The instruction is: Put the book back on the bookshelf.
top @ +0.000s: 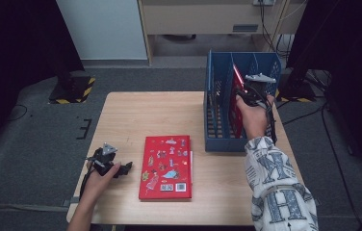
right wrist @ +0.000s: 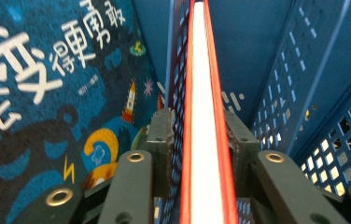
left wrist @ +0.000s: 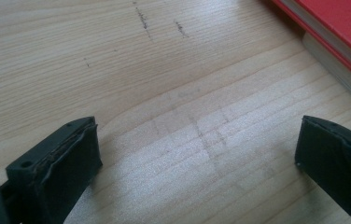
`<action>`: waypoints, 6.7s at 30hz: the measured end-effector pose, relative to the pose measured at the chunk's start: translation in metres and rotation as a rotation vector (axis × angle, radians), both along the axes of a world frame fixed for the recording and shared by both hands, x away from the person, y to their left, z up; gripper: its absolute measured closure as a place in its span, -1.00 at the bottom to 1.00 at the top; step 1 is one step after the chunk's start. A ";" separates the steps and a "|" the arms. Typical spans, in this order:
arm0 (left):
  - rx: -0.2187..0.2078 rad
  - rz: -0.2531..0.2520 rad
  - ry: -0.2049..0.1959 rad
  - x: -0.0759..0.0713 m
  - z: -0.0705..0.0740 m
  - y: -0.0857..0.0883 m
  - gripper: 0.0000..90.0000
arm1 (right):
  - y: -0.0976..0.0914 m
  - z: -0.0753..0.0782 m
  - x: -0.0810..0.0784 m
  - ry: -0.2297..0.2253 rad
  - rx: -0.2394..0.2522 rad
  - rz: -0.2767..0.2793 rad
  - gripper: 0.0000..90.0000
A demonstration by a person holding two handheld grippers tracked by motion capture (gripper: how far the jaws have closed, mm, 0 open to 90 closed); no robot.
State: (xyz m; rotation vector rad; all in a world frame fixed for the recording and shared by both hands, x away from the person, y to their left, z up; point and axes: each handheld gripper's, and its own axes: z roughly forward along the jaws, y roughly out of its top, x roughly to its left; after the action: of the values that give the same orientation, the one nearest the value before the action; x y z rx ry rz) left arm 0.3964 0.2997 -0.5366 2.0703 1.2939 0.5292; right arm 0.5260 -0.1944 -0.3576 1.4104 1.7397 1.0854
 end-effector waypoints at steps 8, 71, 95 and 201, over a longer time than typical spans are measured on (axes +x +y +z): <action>0.000 0.000 0.000 0.000 0.000 0.000 -1.00 | 0.000 0.011 0.004 -0.007 -0.011 0.008 0.57; -0.005 0.002 -0.002 0.000 0.000 -0.001 -1.00 | 0.002 0.011 0.018 -0.035 -0.095 -0.072 0.76; -0.005 0.001 -0.003 0.000 0.000 -0.001 -1.00 | 0.019 0.001 0.025 -0.043 -0.152 -0.086 0.74; -0.003 0.010 0.000 0.004 0.000 -0.007 -1.00 | 0.010 -0.076 -0.150 0.002 0.007 0.353 -0.82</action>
State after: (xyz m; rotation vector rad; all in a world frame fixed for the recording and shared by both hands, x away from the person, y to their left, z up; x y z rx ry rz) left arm 0.4008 0.2924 -0.5367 2.0624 1.3047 0.5304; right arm 0.3758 -0.1845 -0.4333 1.1319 2.0375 1.2720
